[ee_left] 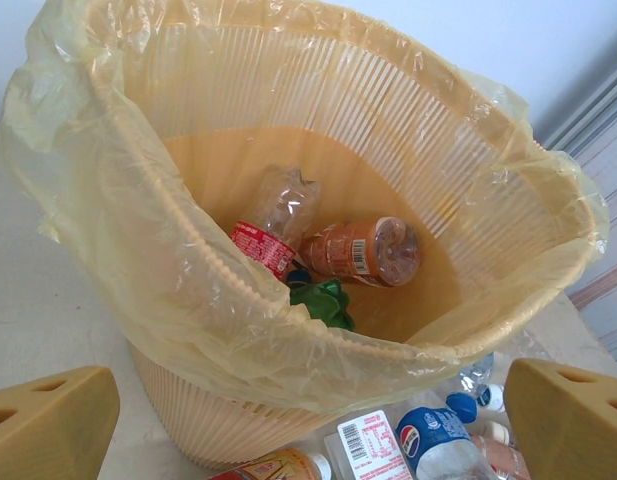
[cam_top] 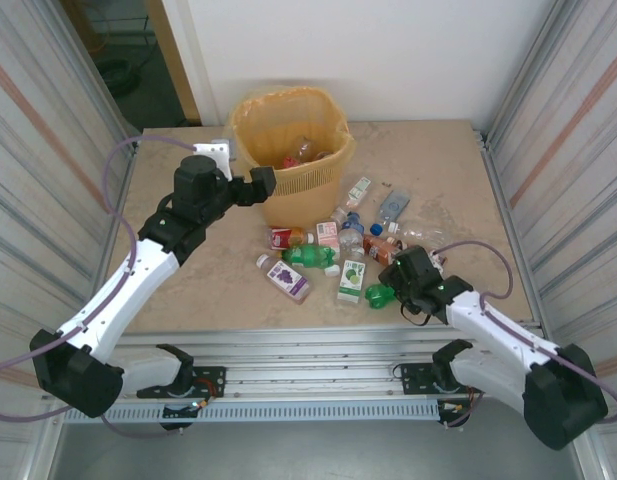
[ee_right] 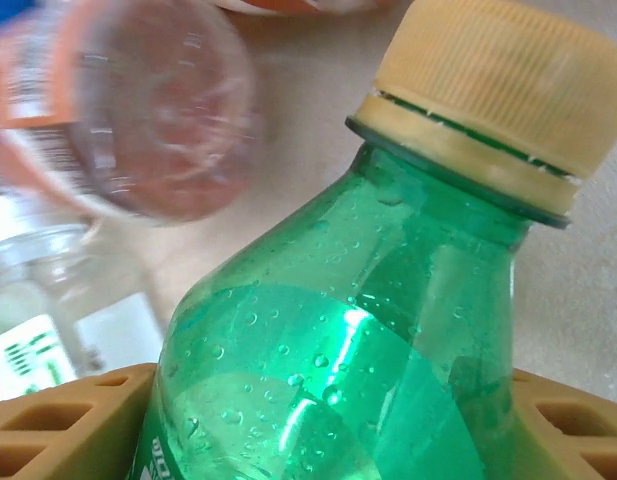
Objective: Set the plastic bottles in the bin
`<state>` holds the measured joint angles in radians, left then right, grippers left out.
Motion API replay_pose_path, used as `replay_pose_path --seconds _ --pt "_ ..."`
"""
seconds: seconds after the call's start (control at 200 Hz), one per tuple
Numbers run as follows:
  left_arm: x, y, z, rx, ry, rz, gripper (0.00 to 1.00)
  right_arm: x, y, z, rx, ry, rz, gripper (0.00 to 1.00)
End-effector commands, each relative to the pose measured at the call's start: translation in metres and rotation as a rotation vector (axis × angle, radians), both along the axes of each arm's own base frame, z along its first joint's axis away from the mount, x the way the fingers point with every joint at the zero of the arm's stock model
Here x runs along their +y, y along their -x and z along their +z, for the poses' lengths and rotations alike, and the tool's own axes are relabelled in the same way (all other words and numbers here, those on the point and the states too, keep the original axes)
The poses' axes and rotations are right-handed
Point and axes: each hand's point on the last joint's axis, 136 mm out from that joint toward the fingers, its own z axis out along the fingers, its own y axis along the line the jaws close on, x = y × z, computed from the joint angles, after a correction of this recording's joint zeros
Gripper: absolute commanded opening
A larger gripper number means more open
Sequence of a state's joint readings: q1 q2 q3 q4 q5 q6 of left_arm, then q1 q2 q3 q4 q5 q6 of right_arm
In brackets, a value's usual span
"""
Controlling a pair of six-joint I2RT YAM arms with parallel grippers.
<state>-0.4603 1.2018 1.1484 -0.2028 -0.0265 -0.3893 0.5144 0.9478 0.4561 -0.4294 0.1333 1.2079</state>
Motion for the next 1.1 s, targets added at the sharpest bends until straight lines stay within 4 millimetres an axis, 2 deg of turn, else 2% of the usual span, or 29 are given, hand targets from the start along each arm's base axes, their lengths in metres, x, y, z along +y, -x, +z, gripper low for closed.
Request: replay_pose_path --seconds 0.0,0.2,0.321,0.446,0.606,0.721,0.832,0.952,1.097 --pt "-0.002 0.004 0.015 -0.042 0.056 -0.004 0.99 -0.007 -0.003 0.024 -0.094 0.089 0.068 0.47" --pt "-0.009 0.006 0.023 -0.041 0.096 -0.038 0.99 -0.003 -0.012 0.081 -0.326 0.142 0.180 0.46" --pt "-0.023 0.008 0.035 -0.042 0.133 -0.103 0.99 0.015 -0.022 0.128 -0.538 0.162 0.303 0.46" --pt "-0.046 0.012 0.049 -0.043 0.143 -0.200 0.99 0.038 -0.029 0.180 -0.762 0.203 0.451 0.47" --pt "-0.084 0.022 0.074 -0.054 0.168 -0.374 0.99 0.062 -0.035 0.231 -0.948 0.280 0.608 0.49" --pt "-0.112 0.032 0.088 -0.060 0.174 -0.499 0.99 0.080 -0.037 0.255 -1.029 0.299 0.703 0.50" --pt "-0.141 0.045 0.095 -0.052 0.156 -0.636 0.98 0.096 -0.040 0.266 -1.075 0.296 0.771 0.50" --pt "-0.169 0.061 0.093 -0.028 0.145 -0.783 0.97 0.108 -0.043 0.276 -1.102 0.283 0.815 0.51" --pt "-0.189 0.074 0.089 -0.015 0.131 -0.899 0.93 0.121 -0.043 0.284 -1.121 0.258 0.863 0.51"
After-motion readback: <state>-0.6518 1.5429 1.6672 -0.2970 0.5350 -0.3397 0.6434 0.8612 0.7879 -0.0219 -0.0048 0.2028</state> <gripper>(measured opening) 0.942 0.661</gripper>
